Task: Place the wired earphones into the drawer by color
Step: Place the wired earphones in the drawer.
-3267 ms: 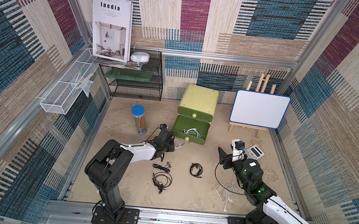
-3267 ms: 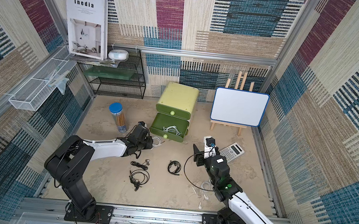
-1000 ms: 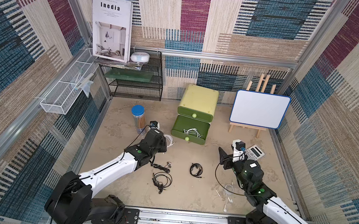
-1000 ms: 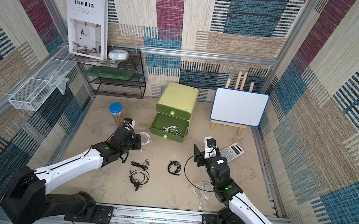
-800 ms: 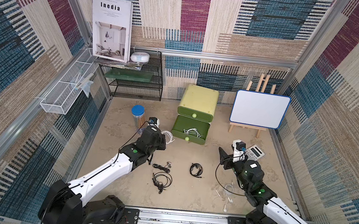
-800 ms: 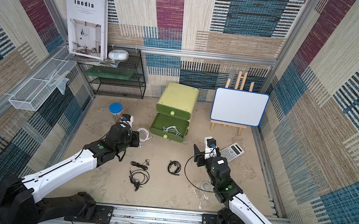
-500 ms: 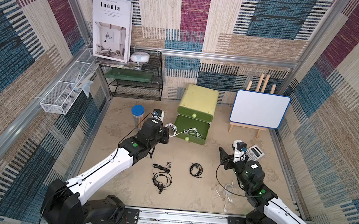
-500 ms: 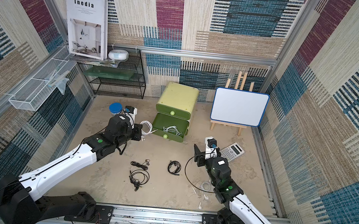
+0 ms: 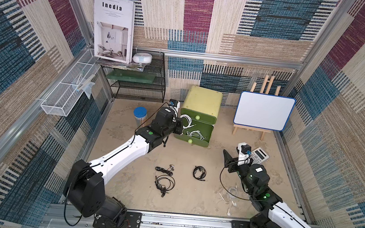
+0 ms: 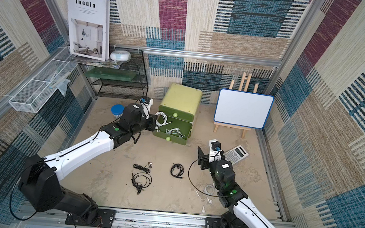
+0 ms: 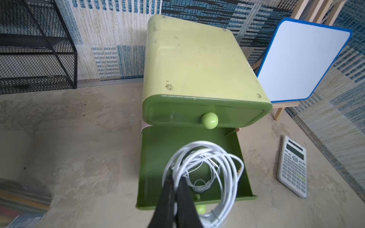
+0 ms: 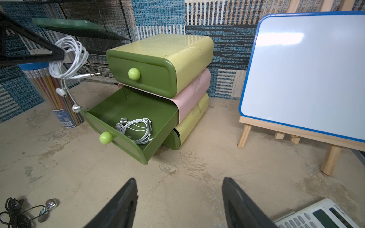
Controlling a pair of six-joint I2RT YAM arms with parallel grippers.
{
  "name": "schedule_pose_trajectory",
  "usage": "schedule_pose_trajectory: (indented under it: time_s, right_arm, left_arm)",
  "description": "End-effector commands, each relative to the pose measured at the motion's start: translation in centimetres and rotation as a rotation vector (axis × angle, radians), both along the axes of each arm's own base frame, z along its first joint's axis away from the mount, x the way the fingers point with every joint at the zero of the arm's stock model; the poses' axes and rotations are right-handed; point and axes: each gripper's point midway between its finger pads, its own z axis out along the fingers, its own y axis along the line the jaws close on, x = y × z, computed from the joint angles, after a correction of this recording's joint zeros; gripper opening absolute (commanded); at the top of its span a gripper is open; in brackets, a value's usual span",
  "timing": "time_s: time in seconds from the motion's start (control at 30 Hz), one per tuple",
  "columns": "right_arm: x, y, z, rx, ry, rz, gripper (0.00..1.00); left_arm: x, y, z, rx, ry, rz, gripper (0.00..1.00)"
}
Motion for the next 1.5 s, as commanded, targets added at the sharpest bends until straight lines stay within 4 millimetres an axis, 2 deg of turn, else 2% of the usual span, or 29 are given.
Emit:
schedule_pose_trajectory:
  time_s: [0.0,0.17,0.33,0.8,0.93,1.1,1.33,1.47]
  right_arm:
    - [0.1,-0.2,0.7,0.022,-0.026,-0.012,0.72]
    - [0.0,-0.2,0.8,0.023,-0.028,-0.011,0.72]
    - [0.0,-0.3,0.9,0.023,-0.033,-0.017,0.72]
    - [0.0,-0.4,0.9,0.023,-0.034,-0.018,0.72]
    - [0.0,-0.4,1.0,0.024,-0.036,-0.020,0.71]
    - [0.0,-0.4,1.1,0.032,-0.028,-0.021,0.71]
    - [-0.2,-0.4,0.5,0.085,0.054,-0.027,0.72]
    - [-0.5,-0.7,-0.9,0.135,0.188,-0.068,0.72]
  left_arm:
    - [1.2,-1.1,1.4,-0.008,-0.051,-0.027,0.00]
    - [2.9,-2.0,0.5,0.011,-0.041,-0.028,0.00]
    - [3.8,-2.6,-1.3,0.020,-0.017,-0.027,0.00]
    - [3.5,-2.3,-6.8,0.049,0.071,-0.013,0.00]
    - [3.5,-2.2,-7.6,0.054,0.085,-0.010,0.00]
    - [3.4,-2.2,-7.3,0.053,0.088,-0.010,0.00]
    - [2.9,-2.0,-5.9,0.040,0.086,-0.007,0.29]
    - [1.9,-1.2,-5.0,0.026,0.086,0.011,0.46]
